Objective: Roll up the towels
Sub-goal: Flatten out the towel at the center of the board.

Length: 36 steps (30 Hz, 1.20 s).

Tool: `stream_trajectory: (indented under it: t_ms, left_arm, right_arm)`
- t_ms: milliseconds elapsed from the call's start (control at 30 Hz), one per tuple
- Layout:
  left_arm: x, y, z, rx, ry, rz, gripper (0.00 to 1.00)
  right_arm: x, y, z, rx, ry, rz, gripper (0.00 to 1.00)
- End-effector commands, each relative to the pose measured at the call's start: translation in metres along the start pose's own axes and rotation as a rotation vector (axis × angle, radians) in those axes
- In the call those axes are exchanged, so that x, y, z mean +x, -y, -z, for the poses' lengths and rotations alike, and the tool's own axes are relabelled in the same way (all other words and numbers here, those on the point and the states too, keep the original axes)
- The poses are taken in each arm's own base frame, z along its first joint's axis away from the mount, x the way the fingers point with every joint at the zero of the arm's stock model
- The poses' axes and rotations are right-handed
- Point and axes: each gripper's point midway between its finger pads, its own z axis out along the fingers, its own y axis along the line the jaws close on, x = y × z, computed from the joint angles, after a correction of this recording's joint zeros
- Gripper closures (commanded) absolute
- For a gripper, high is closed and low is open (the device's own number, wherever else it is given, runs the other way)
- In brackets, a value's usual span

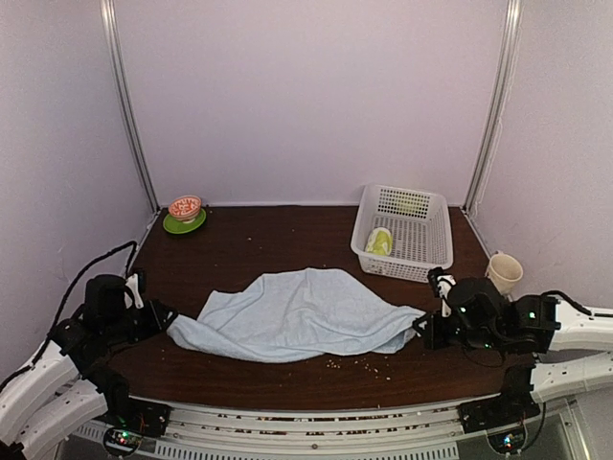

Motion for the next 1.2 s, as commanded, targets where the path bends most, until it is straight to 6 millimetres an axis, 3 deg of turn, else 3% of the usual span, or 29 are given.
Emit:
stream_trajectory:
  t_ms: [0, 167, 200, 233, 300, 367, 400, 467, 633, 933, 1167]
  left_arm:
    - [-0.009, 0.004, 0.001, -0.001, 0.021, -0.003, 1.0]
    - [0.008, -0.009, -0.007, -0.054, -0.05, 0.036, 1.0]
    - [0.01, -0.011, -0.007, -0.06, -0.057, 0.043, 0.96]
    - [0.01, -0.011, -0.006, -0.065, -0.061, 0.049, 0.83]
    - [0.011, -0.011, -0.003, -0.074, -0.076, 0.07, 0.52]
    - [0.009, -0.007, 0.002, -0.074, -0.087, 0.083, 0.32]
    - [0.01, -0.007, 0.006, -0.088, -0.098, 0.09, 0.15]
    - [0.007, 0.0, 0.014, -0.093, -0.1, 0.088, 0.02]
    - [-0.001, 0.004, 0.032, -0.15, -0.085, 0.071, 0.02]
    - [0.01, 0.005, 0.023, -0.188, -0.117, 0.065, 0.02]
    - [0.001, 0.009, 0.025, -0.181, -0.086, 0.051, 0.02]
  right_arm:
    - [0.001, 0.0, -0.004, 0.006, -0.007, -0.008, 1.0]
    - [0.022, -0.003, -0.014, -0.007, -0.098, -0.001, 1.0]
    - [0.025, -0.004, -0.014, -0.018, -0.113, 0.001, 1.0]
    - [0.028, -0.006, -0.013, -0.029, -0.126, 0.004, 0.94]
    - [0.03, -0.009, -0.009, -0.047, -0.146, 0.009, 0.73]
    - [0.028, -0.01, -0.003, -0.053, -0.15, 0.008, 0.55]
    - [0.026, -0.008, 0.001, -0.043, -0.147, 0.006, 0.5]
    - [0.018, -0.004, 0.009, -0.026, -0.123, -0.002, 0.46]
    - [0.004, 0.012, 0.024, 0.047, -0.064, -0.063, 0.45]
    - [0.032, 0.037, 0.021, 0.131, -0.123, -0.271, 0.45]
    - [0.038, 0.053, 0.031, 0.183, -0.132, -0.255, 0.45]
